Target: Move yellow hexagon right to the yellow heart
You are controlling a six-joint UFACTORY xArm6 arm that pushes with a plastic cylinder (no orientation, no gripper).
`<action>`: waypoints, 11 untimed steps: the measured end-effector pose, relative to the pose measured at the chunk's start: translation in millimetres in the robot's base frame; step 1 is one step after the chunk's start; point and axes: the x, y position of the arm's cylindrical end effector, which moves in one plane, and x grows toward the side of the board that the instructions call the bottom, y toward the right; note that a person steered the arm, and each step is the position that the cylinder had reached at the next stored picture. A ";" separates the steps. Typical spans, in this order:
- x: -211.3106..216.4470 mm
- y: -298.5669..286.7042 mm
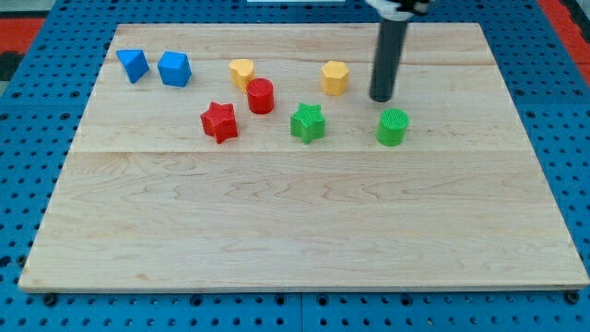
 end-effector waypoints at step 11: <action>-101.7 -110.0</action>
